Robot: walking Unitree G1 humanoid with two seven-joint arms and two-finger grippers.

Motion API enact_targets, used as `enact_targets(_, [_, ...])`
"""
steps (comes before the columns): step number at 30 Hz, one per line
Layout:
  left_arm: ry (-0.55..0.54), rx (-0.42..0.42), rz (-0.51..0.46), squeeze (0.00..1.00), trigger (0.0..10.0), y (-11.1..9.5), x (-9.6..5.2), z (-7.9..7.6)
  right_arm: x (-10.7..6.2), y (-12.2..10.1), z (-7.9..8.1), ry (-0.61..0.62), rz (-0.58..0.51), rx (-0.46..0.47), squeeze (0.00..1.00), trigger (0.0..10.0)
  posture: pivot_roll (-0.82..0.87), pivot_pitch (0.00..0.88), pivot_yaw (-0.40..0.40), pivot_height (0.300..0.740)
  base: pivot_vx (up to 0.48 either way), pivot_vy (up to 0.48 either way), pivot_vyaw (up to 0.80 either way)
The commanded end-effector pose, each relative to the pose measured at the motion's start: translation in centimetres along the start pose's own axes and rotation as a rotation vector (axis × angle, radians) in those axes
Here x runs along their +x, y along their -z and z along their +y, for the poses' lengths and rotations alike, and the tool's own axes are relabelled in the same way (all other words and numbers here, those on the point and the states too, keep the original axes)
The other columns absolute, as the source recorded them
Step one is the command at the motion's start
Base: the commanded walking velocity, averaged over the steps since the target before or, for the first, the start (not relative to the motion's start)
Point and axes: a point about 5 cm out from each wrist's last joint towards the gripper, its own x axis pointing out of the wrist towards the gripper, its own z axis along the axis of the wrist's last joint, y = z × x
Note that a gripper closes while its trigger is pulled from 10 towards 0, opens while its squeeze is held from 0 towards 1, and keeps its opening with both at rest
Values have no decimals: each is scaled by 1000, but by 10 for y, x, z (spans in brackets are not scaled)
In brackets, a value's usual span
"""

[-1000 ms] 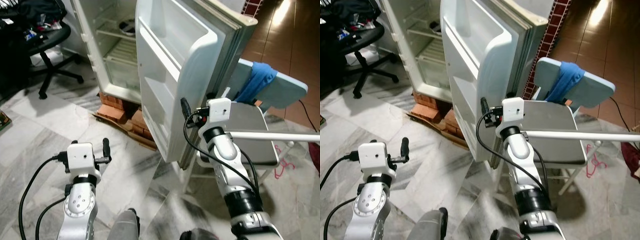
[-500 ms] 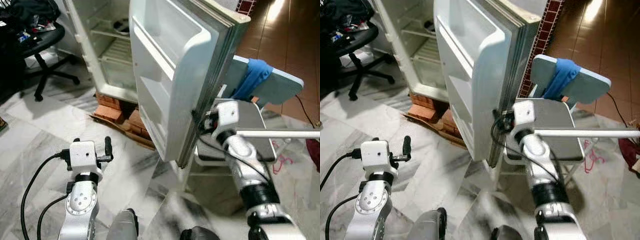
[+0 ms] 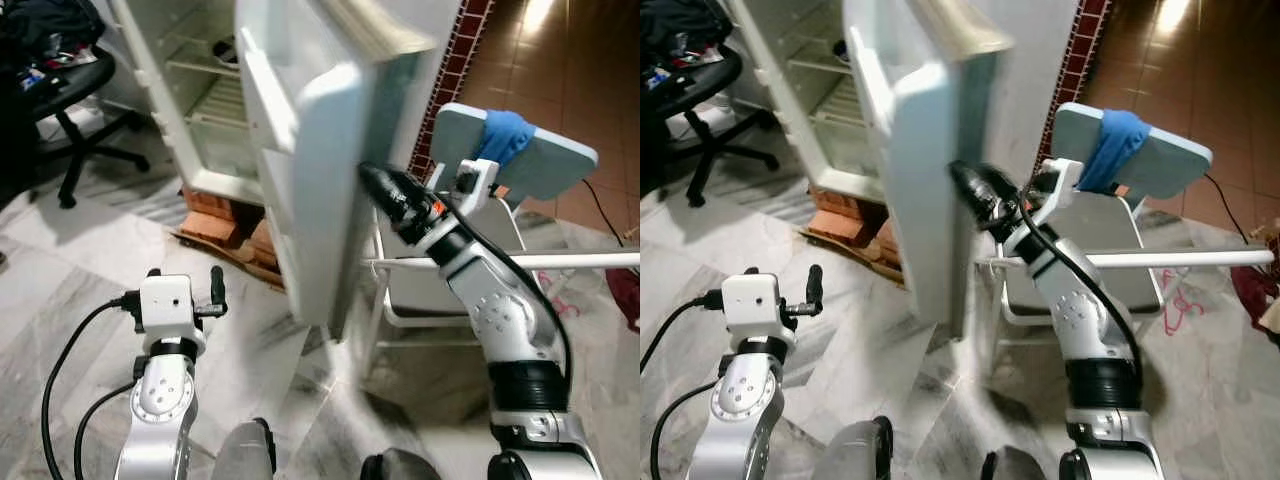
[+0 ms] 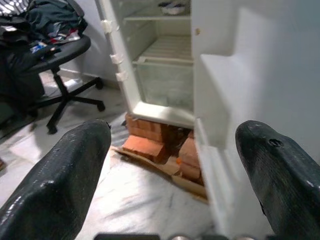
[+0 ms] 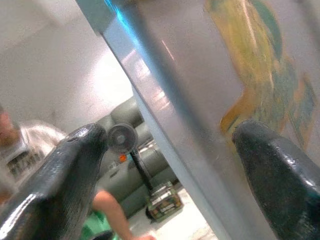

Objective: Restocking fridge

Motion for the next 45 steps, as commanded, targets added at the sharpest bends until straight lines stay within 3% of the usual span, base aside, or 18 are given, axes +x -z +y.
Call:
enact_targets(1, [-2, 18, 18, 0, 10000, 4, -2, 2, -11, 22, -12, 79, 97, -31, 0, 10000, 142, 99, -2, 740, 0, 0, 0])
enact_targets(3, [0, 16, 17, 0, 10000, 4, -2, 2, -17, 31, -15, 118, 127, -36, 0, 10000, 140, 99, -4, 740, 0, 0, 0])
enact_targets(6, [-2, -7, 32, 0, 10000, 7, -4, 1, -39, 56, -25, 322, 196, -119, 0, 10000, 139, 101, -6, 740, 0, 0, 0])
enact_targets(9, [-10, -22, 53, 0, 10000, 10, -5, 2, -48, 64, -23, 402, 205, -220, 0, 10000, 142, 101, -7, 740, 0, 0, 0])
enact_targets(13, [-10, -18, 63, 0, 10000, 12, -5, 2, -54, 67, -23, 489, 167, -221, 0, 10000, 137, 99, -14, 740, 0, 0, 0])
enact_targets(16, [23, -12, 54, 0, 10000, 11, -5, -4, -57, 68, -25, 558, 150, -276, 0, 10000, 138, 98, -14, 740, 0, 480, 0])
enact_targets(21, [76, 24, 38, 0, 10000, 9, -4, -11, -51, 67, -23, 531, 141, -335, 0, 10000, 125, 100, -2, 740, 0, 480, 0])
enact_targets(32, [81, 16, 8, 0, 10000, 3, 2, -13, -46, 60, -29, 570, 104, -353, 0, 10000, 122, 103, -4, 740, 0, 480, 0])
enact_targets(45, [125, -54, 5, 0, 10000, 3, 0, -14, -52, 54, -38, 662, 76, -381, 0, 10000, 115, 97, -3, 740, 0, 480, -164])
